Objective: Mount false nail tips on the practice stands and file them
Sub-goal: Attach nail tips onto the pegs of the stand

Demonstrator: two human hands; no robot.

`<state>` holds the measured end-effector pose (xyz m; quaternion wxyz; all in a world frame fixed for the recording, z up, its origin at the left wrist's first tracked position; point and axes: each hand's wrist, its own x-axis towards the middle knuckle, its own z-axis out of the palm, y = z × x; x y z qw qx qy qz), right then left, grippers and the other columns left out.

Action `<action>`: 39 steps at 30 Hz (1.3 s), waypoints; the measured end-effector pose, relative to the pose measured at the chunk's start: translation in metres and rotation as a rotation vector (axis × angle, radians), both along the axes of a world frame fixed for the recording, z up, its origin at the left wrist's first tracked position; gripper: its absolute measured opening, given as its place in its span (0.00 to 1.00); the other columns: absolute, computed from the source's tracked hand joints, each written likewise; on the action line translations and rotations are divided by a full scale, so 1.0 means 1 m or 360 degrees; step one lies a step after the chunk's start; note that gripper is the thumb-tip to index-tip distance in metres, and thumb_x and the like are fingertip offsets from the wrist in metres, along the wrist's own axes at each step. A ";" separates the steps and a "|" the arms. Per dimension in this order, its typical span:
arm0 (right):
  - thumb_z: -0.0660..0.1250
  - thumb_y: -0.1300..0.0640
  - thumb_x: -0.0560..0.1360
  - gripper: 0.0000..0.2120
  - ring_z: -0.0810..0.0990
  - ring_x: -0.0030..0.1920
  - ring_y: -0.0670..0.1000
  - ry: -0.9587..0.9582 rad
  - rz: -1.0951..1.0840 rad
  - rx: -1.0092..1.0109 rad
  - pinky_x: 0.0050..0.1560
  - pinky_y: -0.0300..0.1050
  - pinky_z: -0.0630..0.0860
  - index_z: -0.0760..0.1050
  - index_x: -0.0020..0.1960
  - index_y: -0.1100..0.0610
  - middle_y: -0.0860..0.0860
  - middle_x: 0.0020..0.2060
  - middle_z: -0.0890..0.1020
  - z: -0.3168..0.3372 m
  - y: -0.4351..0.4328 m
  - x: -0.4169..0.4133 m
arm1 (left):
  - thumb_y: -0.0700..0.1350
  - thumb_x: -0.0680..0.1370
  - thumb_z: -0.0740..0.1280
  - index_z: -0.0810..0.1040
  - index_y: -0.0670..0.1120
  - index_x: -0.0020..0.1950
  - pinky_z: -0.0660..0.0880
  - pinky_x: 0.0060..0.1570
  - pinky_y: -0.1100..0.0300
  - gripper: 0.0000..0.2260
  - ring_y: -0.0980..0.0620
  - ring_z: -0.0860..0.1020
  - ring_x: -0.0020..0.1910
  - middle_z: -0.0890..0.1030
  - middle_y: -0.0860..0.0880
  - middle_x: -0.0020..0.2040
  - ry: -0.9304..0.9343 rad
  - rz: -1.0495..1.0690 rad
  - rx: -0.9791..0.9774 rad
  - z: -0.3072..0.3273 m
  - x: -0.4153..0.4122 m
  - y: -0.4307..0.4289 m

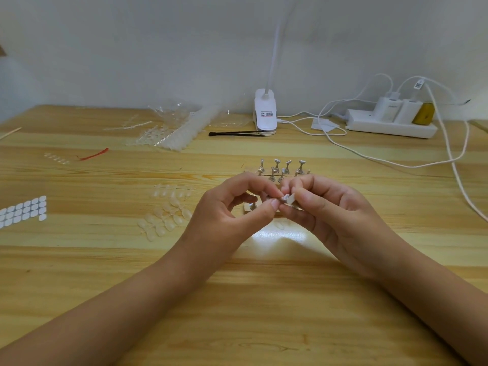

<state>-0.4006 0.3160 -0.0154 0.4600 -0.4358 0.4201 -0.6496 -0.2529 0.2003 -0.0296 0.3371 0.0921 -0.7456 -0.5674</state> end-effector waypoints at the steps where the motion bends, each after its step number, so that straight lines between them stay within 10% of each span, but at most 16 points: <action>1: 0.65 0.58 0.74 0.07 0.81 0.53 0.52 -0.0004 -0.0002 0.0000 0.56 0.39 0.77 0.75 0.46 0.62 0.53 0.48 0.79 0.000 0.000 0.000 | 0.51 0.72 0.70 0.82 0.56 0.44 0.77 0.55 0.47 0.03 0.43 0.79 0.51 0.81 0.47 0.46 -0.0001 -0.0001 0.0001 0.000 0.000 0.000; 39: 0.66 0.57 0.73 0.07 0.82 0.49 0.48 -0.0025 -0.0095 0.0004 0.52 0.37 0.78 0.75 0.46 0.62 0.49 0.45 0.80 -0.005 -0.002 0.002 | 0.50 0.71 0.71 0.81 0.50 0.45 0.73 0.60 0.40 0.05 0.47 0.79 0.51 0.83 0.56 0.44 -0.0005 0.0068 -0.0067 0.002 0.000 0.001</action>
